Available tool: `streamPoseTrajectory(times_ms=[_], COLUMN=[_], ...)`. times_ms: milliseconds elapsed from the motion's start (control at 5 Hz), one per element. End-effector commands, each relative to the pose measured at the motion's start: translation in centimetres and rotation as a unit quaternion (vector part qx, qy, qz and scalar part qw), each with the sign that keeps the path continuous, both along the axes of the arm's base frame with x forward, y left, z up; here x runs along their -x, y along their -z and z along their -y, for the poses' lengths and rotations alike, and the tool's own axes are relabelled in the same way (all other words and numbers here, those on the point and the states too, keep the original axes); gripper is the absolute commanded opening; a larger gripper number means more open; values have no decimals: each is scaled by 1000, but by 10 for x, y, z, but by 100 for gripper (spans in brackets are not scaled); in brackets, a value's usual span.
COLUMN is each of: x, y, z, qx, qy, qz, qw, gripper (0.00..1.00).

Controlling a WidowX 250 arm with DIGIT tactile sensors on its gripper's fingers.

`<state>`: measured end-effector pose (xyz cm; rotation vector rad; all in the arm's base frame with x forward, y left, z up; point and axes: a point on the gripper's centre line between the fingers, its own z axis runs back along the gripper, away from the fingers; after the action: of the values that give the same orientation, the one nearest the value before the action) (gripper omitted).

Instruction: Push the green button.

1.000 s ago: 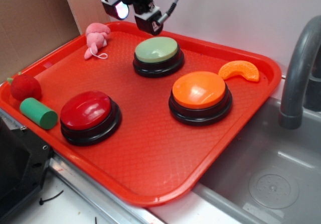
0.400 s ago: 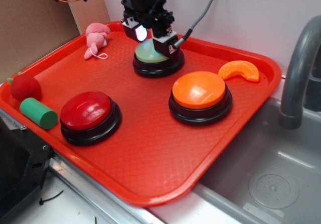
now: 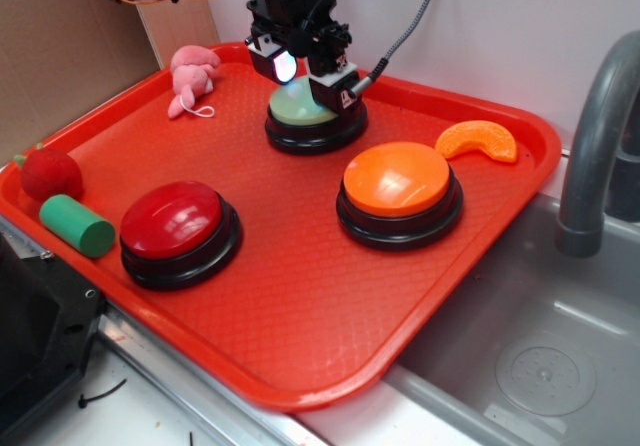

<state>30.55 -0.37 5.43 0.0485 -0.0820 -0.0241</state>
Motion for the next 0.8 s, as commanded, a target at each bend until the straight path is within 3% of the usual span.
streamPoseTrajectory(times_ms=[0,600], x=[-1,9], y=[-56,-76], z=[-9,-11], qx=[-3,1], qy=[14,-4], qz=[49,61], qw=[999,998], gripper=[100,100])
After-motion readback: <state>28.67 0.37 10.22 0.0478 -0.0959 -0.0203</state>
